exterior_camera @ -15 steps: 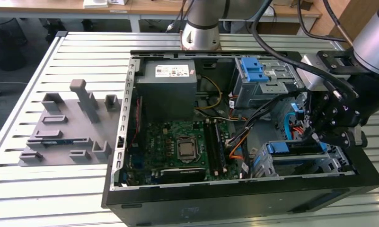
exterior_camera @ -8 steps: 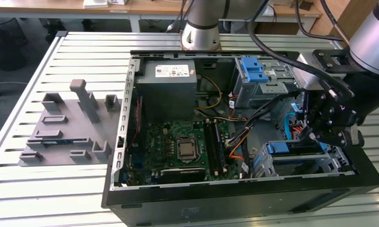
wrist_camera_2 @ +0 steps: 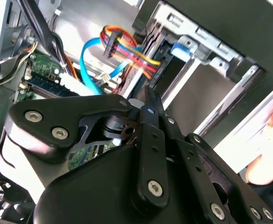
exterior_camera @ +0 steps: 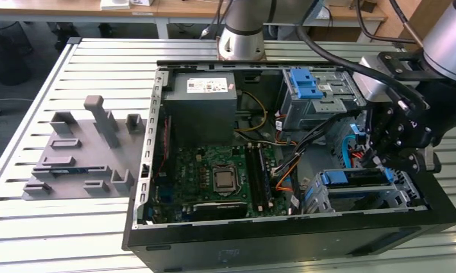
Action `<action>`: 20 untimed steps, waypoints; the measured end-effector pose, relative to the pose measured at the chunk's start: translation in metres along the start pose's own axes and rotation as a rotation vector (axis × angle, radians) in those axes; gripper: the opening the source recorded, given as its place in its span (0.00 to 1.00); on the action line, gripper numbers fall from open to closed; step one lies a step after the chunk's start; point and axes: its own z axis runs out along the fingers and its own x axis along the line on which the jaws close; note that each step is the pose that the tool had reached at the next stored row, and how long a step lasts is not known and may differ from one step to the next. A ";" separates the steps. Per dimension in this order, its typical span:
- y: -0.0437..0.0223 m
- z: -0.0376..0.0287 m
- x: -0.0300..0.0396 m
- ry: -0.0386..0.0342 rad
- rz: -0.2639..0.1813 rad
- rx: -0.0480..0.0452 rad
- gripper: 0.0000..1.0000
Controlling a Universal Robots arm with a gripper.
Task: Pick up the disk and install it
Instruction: 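Insert the second disk wire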
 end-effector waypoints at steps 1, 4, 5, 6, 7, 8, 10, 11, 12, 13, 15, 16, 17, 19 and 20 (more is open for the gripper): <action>0.0034 -0.0001 0.0001 0.0002 0.000 0.0002 0.11; 0.0118 -0.0001 0.0002 0.0001 0.000 0.0011 0.11; 0.0128 -0.0005 0.0003 0.0003 0.000 0.0013 0.11; 0.0131 -0.0011 0.0003 0.0002 0.000 0.0014 0.11; 0.0131 -0.0020 0.0002 0.0001 0.000 0.0015 0.11; 0.0131 -0.0032 0.0001 -0.0003 0.000 0.0015 0.11; 0.0133 -0.0063 0.0001 -0.0004 0.000 0.0015 0.11; 0.0134 -0.0080 0.0001 -0.0005 0.000 0.0015 0.11; 0.0135 -0.0096 0.0001 -0.0007 0.000 0.0016 0.11; 0.0136 -0.0113 0.0000 -0.0005 0.000 0.0017 0.11; 0.0137 -0.0149 -0.0001 -0.0005 0.000 0.0017 0.11; 0.0138 -0.0169 -0.0002 -0.0005 0.000 0.0017 0.11; 0.0139 -0.0188 -0.0005 -0.0005 0.000 0.0017 0.11; 0.0140 -0.0225 -0.0010 -0.0007 0.000 0.0017 0.11; 0.0141 -0.0245 -0.0012 -0.0006 0.000 0.0017 0.11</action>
